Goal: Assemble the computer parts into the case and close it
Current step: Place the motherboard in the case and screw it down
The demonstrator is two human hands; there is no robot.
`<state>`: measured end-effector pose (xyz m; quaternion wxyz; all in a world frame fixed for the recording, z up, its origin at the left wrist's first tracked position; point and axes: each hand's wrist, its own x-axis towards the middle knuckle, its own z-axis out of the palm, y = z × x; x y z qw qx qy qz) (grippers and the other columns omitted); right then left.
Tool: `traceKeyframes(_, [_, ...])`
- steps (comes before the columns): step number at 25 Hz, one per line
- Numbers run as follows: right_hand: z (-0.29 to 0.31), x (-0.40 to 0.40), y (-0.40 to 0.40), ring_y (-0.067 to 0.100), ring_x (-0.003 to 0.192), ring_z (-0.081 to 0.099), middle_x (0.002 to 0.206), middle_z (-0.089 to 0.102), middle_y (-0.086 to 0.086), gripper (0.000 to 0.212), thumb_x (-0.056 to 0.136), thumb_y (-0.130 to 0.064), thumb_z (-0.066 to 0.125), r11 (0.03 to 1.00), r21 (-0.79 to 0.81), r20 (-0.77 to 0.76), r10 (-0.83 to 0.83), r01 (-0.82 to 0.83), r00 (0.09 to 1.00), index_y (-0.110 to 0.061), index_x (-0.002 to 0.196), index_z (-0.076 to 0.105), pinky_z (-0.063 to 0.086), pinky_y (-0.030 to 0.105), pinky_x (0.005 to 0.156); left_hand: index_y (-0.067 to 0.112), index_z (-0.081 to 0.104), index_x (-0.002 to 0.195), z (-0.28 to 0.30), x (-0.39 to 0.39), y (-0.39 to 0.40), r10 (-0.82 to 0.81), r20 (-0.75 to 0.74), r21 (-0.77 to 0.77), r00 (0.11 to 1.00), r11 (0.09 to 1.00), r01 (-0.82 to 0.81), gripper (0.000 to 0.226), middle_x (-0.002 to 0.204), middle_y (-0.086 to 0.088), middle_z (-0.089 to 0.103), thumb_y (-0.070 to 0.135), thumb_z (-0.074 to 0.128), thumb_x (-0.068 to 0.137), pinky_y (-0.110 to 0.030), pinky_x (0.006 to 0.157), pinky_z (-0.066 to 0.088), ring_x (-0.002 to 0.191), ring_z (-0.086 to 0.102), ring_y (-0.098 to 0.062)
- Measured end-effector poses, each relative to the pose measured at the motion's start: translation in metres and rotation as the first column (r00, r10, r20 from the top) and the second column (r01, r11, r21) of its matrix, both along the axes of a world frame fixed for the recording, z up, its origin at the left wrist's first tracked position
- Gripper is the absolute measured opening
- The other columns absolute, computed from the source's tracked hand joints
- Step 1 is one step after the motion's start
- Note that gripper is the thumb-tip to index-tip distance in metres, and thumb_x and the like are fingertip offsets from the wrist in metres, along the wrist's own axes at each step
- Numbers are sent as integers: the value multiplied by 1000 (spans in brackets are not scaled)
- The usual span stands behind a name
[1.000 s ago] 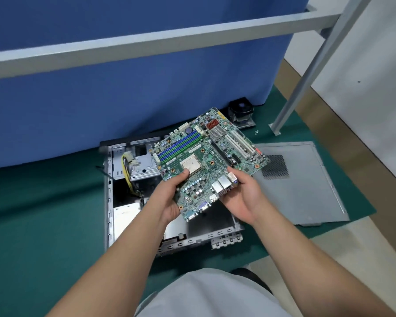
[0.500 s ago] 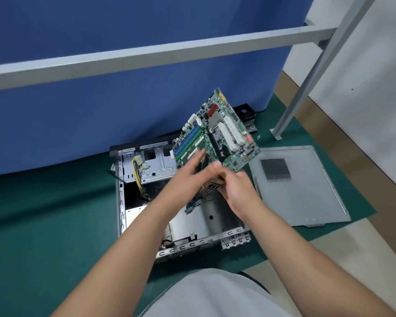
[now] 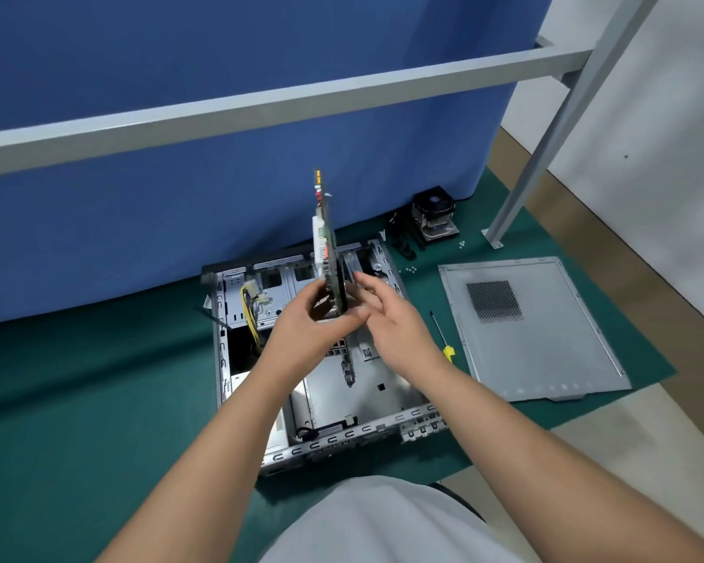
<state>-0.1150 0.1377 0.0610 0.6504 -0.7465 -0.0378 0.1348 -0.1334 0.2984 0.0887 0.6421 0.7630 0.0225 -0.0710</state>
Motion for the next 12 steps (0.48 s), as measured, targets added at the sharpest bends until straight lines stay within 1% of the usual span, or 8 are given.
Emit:
traceKeyframes(1, [0,3,4,-9,118,60,124,67,-25,43,100,-14,54,997,-35,16,-65,65,998,-32,139,57,49,26,105,44,70,111,-1,-2,1,22,-3,-7,1000,1000,-22,35,109,16,75,40,81,78,-16,82,55,103,69,-1])
traceKeyframes(2, [0,7,8,-8,110,63,119,70,-22,36,99,-15,59,987,-105,54,-113,118,992,-32,131,62,54,29,101,45,71,107,-1,-4,2,36,-13,-12,999,999,-36,30,106,15,75,35,78,79,-13,78,54,99,70,-1])
traceKeyframes(4, [1,14,15,-8,98,66,111,71,-20,27,96,-20,65,952,-253,160,-134,172,978,-32,120,68,58,27,89,46,71,101,0,-7,3,51,-43,-18,998,998,-52,27,101,13,76,30,73,79,-12,73,53,94,72,-3])
traceKeyframes(5, [2,16,18,-7,93,67,108,72,-18,25,95,-21,66,938,-294,208,-124,183,970,-32,117,69,59,25,83,45,71,98,2,-8,2,55,-57,-20,997,998,-56,26,99,12,77,27,72,78,-11,71,52,91,73,-4])
traceKeyframes(7, [2,19,19,-2,87,70,104,73,-14,22,94,-22,68,923,-331,295,-98,198,950,-29,115,69,59,25,77,45,71,92,6,-9,3,50,-79,-14,996,999,-51,27,93,11,77,21,71,80,-9,67,50,84,73,-3])
traceKeyframes(9, [2,21,18,2,84,70,103,73,-10,18,93,-22,69,905,-365,366,-75,217,928,-25,111,71,58,24,76,46,72,89,8,-8,4,30,-99,-7,995,999,-31,34,88,10,77,12,71,84,-8,63,50,76,72,-1])
traceKeyframes(10, [1,22,18,3,83,71,102,73,-9,17,93,-22,70,898,-378,382,-70,225,922,-24,109,72,57,23,76,44,73,88,10,-7,5,30,-114,11,993,1000,-29,35,87,8,77,10,71,84,-10,62,51,73,71,-2])
traceKeyframes(12, [0,24,17,3,80,70,97,75,-6,14,91,-24,73,890,-387,388,-81,242,918,-21,105,74,56,19,74,38,75,87,13,-4,5,45,-155,47,987,998,-39,28,87,4,77,10,73,82,-15,63,53,71,69,-6])
